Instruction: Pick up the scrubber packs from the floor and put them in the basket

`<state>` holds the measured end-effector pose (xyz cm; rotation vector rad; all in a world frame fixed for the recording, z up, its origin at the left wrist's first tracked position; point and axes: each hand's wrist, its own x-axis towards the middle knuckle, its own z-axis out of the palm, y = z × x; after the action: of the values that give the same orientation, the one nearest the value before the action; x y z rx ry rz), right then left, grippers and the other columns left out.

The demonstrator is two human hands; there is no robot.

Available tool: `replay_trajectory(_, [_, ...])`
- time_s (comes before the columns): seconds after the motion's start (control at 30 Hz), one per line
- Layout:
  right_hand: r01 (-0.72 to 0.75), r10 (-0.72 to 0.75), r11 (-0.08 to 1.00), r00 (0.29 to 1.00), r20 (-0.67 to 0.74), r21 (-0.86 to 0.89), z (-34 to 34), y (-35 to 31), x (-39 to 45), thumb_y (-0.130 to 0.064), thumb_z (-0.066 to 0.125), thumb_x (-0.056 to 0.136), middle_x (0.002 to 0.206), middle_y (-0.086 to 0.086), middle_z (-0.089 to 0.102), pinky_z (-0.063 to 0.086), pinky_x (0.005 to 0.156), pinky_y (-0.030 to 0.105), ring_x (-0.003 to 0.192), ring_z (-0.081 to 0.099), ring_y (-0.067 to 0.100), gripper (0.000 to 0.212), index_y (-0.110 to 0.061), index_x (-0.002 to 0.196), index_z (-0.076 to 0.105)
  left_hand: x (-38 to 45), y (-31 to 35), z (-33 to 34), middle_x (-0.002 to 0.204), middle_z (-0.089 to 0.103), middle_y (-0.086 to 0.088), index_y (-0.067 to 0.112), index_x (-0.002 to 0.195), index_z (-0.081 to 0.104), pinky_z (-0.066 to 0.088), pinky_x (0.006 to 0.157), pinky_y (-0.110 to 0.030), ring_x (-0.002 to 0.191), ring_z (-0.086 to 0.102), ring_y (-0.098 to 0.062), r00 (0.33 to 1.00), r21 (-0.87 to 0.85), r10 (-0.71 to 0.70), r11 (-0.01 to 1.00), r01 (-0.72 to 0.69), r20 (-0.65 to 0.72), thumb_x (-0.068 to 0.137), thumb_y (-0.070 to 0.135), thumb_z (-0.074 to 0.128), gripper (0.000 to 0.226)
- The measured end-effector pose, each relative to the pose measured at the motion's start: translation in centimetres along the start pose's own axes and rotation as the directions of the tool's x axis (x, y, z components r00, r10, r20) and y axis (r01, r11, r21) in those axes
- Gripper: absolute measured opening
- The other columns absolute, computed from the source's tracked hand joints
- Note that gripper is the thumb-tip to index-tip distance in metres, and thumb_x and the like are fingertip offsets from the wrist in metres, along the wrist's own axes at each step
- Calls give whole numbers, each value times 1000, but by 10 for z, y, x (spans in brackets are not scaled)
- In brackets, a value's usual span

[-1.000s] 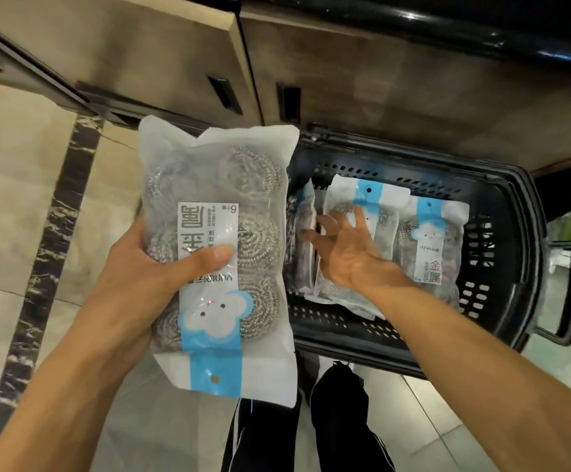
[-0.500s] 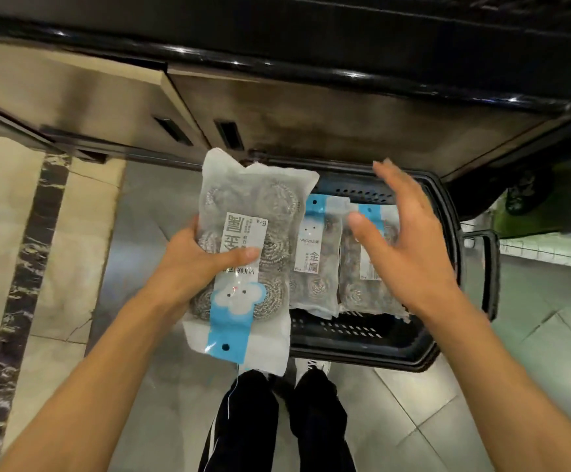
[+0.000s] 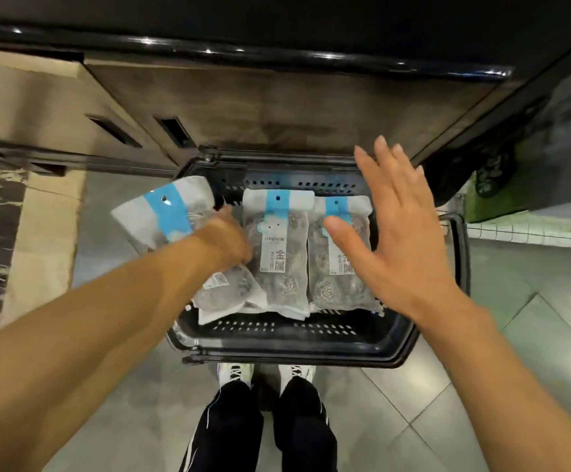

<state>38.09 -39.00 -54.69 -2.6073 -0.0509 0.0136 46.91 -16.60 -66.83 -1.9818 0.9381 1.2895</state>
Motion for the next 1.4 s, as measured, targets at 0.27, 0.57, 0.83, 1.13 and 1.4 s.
replay_trajectory(0.27, [-16,20,998,997,72,-58,32,11,-15,-71,32,97,174,2,7,-6,130,39,161,-3,17,83,-25,165,18,32,36,34,172,1,-14,30,158,30,-11,112,-81,155,-15,-47,986,392,101,919,-42,-133,92,24,73,79])
replay_trajectory(0.57, [-24,36,994,992,119,-107,34,-13,-8,-76,26,95,174,2,3,-4,130,45,161,-5,19,88,-25,165,15,-42,-17,66,170,15,-18,19,164,16,6,127,-58,159,8,-34,616,-460,-343,887,-35,-709,88,21,68,93])
replay_trajectory(0.83, [92,-81,987,993,85,-128,-10,-93,5,-74,31,96,173,7,12,1,130,49,161,4,25,86,-22,164,21,-216,-3,56,169,24,-12,15,161,30,12,126,-49,158,16,-29,260,-773,-728,607,-185,-634,95,61,48,83])
replay_trajectory(1.13, [361,-352,923,932,87,-136,-142,-246,7,-72,34,96,172,8,19,2,129,47,160,12,28,86,-19,163,28,-461,-11,74,168,27,-7,18,162,27,21,125,-55,157,19,-25,45,-871,-877,466,-156,-478,94,73,40,88])
replay_trajectory(1.4, [573,-572,819,818,64,-11,-234,-366,3,-79,29,92,171,10,22,2,128,48,159,16,28,92,-19,161,34,-629,0,89,169,25,-8,19,163,24,23,124,-54,156,21,-25,-202,-933,-929,338,-128,-309,92,72,41,90])
